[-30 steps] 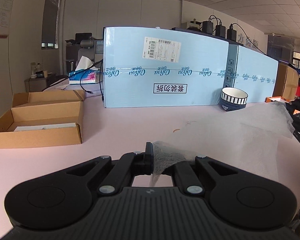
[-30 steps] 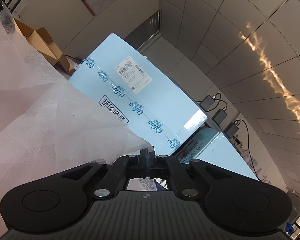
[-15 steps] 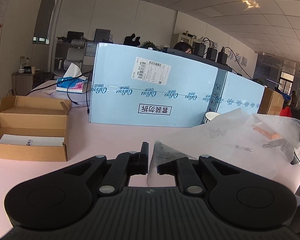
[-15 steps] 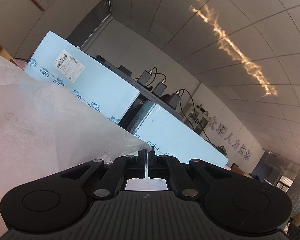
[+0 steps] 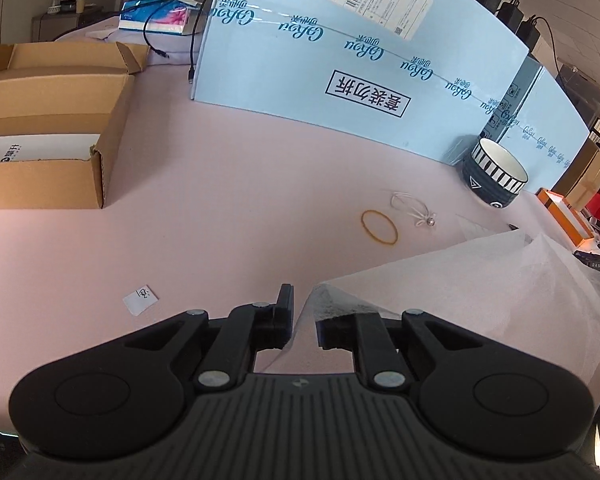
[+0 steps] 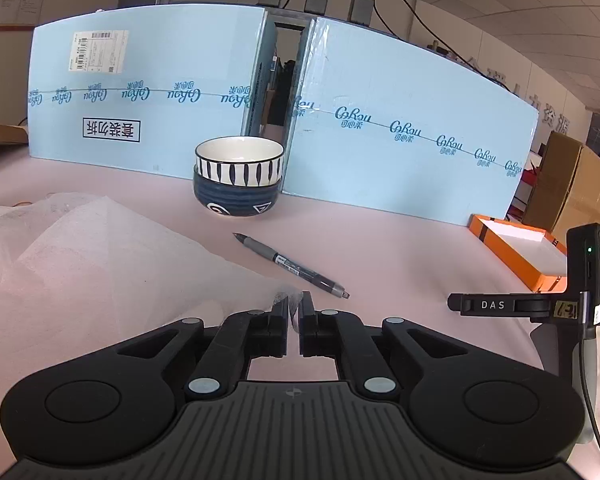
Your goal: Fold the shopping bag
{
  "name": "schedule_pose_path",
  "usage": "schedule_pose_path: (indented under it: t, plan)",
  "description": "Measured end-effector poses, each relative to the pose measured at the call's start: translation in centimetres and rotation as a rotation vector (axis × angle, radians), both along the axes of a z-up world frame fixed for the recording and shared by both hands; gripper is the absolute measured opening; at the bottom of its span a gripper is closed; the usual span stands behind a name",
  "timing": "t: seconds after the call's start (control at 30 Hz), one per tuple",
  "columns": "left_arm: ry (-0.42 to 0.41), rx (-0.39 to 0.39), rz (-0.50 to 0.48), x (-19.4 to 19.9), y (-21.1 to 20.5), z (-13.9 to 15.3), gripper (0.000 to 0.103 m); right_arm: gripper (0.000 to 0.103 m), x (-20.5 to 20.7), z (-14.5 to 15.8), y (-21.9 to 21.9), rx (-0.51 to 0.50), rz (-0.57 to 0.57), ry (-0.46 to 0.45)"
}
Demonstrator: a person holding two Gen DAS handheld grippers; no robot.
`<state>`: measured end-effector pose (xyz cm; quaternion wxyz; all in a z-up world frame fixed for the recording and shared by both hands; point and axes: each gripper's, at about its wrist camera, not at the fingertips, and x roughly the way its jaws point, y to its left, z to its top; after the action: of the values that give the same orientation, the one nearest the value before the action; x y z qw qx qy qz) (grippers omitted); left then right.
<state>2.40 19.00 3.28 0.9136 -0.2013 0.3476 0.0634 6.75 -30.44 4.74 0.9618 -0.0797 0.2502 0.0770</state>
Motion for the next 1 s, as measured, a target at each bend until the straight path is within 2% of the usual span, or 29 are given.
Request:
schedule_pose_path:
  t: [0.07,0.3,0.37,0.43,0.53,0.73,0.83,0.9,1.0]
  plan:
    - [0.008,-0.013,0.008,0.3,0.3,-0.3,0.011,0.029,0.1,-0.2,-1.3,0.061,-0.038,0.005]
    - [0.023,-0.018,0.07,0.5,1.9,-1.0,0.019,0.032,-0.8,-0.7,-5.5,0.164,-0.201,0.005]
    - [0.015,-0.042,0.081,0.5,2.4,-1.1,0.019,0.034,-1.4,-0.8,-6.1,0.175,-0.223,0.0]
    - [0.011,-0.042,0.093,0.5,2.5,-1.0,0.024,0.038,-2.2,-0.9,-6.2,0.196,-0.226,-0.007]
    - [0.003,-0.024,0.104,0.2,2.5,-0.9,0.029,0.039,-4.1,-0.5,-5.6,0.258,-0.185,-0.005]
    - [-0.032,-0.02,0.131,-1.2,3.0,0.2,0.036,0.044,-6.3,0.6,-3.5,0.332,-0.009,0.041]
    - [-0.06,0.002,0.134,-3.0,2.7,1.0,0.04,0.045,-6.3,0.3,-1.6,0.31,0.06,0.09]
    - [-0.072,0.021,0.127,-4.4,2.2,1.0,0.045,0.045,-5.9,-0.3,-0.7,0.3,0.08,0.122]
    - [-0.089,0.029,0.12,-7.2,0.9,0.8,0.048,0.045,-5.5,-1.0,0.5,0.288,0.102,0.152]
